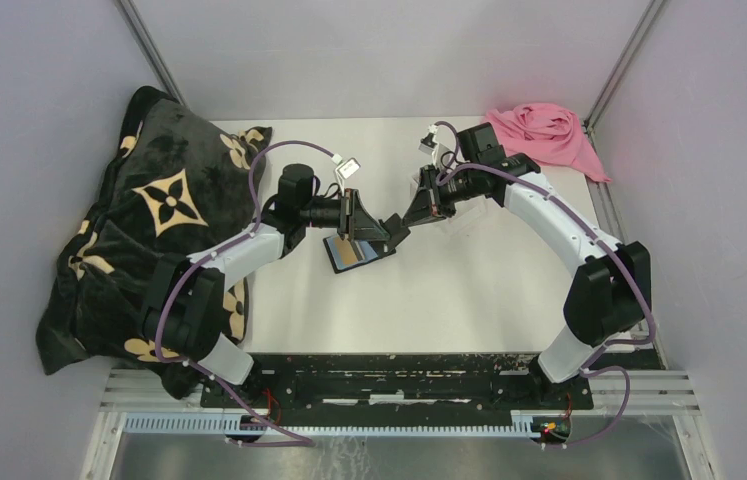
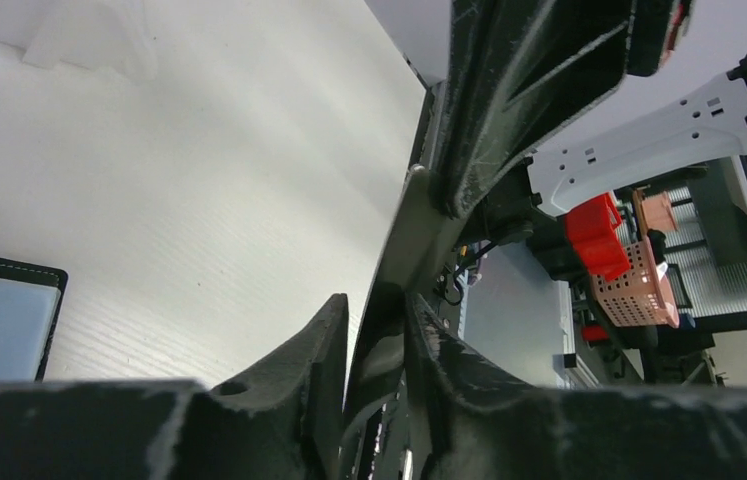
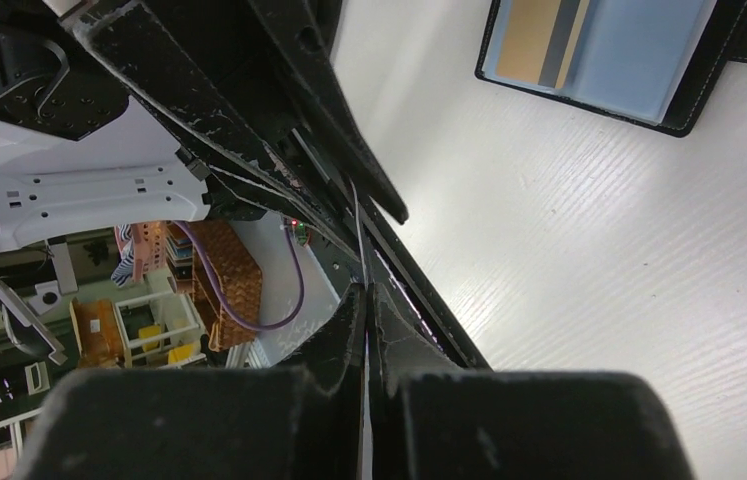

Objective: Put the credit cards into the card holder
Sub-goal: Pick up the credit card from the storage box.

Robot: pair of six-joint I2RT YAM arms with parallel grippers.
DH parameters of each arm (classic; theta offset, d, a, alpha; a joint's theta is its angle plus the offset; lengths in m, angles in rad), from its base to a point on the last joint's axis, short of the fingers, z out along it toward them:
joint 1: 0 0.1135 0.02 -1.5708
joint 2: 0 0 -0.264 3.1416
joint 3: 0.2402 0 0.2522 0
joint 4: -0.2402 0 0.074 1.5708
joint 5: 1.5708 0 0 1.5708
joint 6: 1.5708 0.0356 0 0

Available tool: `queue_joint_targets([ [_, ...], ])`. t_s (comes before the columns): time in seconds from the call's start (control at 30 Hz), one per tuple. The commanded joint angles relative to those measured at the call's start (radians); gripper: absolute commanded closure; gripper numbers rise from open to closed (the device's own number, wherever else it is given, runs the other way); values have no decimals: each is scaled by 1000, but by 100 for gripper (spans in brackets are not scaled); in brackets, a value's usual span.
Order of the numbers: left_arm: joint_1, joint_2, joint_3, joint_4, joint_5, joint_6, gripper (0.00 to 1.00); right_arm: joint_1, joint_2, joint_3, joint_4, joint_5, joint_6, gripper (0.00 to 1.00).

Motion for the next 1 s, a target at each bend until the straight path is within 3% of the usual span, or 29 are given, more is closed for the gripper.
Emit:
queue_joint_targets([
  [0.0, 1, 15, 19, 52, 52, -23, 73, 3, 4, 2, 56, -42, 8, 99],
  [0.23, 8, 23, 8, 62, 57, -35, 97, 2, 14, 15, 45, -27, 0, 99],
  [0.47, 28, 1, -42, 64, -30, -44, 97, 2, 35, 55, -2, 65, -40, 65],
  [0.63, 34, -40, -115, 92, -224, -104, 97, 1, 54, 75, 18, 163, -38, 60],
  [0.77, 34, -94, -218, 191, -410, -246, 97, 10, 70, 78, 43, 297, -42, 59],
  [0.97, 34, -249, -374, 235, -777, -389, 97, 59, 114, 88, 93, 467, -45, 61],
])
